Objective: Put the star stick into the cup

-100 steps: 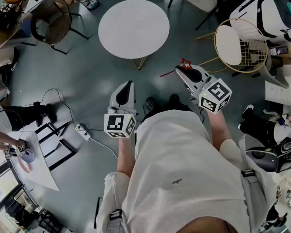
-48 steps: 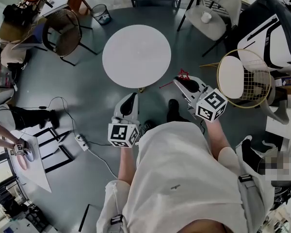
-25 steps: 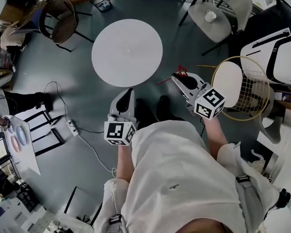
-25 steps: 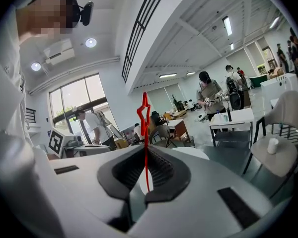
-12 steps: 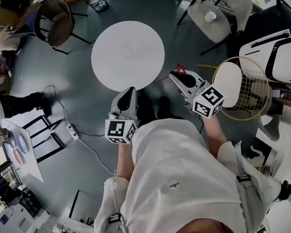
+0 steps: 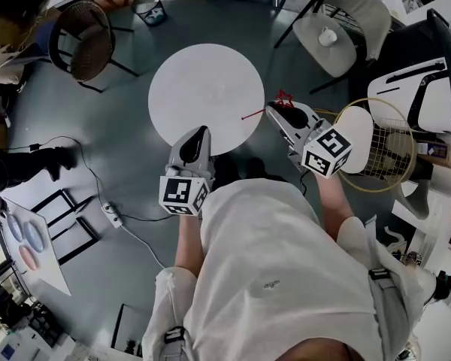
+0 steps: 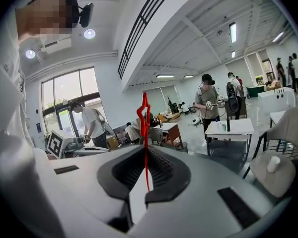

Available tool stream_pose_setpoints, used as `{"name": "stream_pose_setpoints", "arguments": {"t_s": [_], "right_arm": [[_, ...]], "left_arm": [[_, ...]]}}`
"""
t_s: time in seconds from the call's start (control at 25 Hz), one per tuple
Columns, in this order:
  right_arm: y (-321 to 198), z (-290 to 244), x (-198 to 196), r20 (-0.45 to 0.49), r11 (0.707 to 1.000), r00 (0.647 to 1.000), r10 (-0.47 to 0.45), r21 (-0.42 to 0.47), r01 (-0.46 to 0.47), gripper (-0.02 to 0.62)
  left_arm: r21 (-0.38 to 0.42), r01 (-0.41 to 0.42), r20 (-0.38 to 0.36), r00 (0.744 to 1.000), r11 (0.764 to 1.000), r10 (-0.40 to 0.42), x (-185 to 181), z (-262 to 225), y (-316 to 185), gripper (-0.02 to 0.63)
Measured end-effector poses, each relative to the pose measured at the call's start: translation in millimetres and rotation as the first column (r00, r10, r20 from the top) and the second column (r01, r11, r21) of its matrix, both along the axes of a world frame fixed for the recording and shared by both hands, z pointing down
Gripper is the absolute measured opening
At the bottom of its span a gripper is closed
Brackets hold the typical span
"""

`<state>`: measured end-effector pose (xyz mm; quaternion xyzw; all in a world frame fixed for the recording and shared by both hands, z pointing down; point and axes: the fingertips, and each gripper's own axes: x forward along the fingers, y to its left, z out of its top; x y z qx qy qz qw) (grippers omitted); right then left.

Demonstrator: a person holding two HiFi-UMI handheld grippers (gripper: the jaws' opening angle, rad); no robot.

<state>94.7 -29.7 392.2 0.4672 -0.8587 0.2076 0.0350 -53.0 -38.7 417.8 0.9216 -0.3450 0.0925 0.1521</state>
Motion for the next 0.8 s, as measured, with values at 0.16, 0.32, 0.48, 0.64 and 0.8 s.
{"name": "stream_pose_setpoints", "arguments": {"t_s": [0.16,0.32,0.48,0.64,0.8], "right_arm": [[-22.4,-6.3,-11.6,-0.004,1.0,1.0,0.024,0.005,-0.024,0.02],[-42.8,-7.9,-24.1,-0.013,0.999,0.999,0.048,0.007,-0.048,0.02],[-58.5,-9.4,-32.0,-0.021,0.998,0.998,0.066,0.007,-0.066,0.02],[-73.3,-10.2,-37.1,-0.023,0.997,0.997,0.073,0.009,-0.072,0.02],[-81.9,-3.4,-39.4,-0.017,0.999,0.998,0.054,-0.005,-0.054,0.02]], "left_arm": [[0.0,-0.017,-0.007,1.0,1.0,0.017,-13.7,-3.2,-18.3,0.011],[-0.002,-0.037,-0.012,0.999,0.999,0.037,-27.8,-0.8,-36.5,0.011],[-0.005,-0.056,-0.013,0.998,0.998,0.056,-37.1,-1.0,-50.1,0.011],[-0.014,-0.079,0.003,0.997,0.997,0.079,-42.6,1.1,-60.4,0.011],[-0.027,-0.07,0.018,0.997,0.997,0.07,-44.9,7.2,-66.5,0.011]]}}
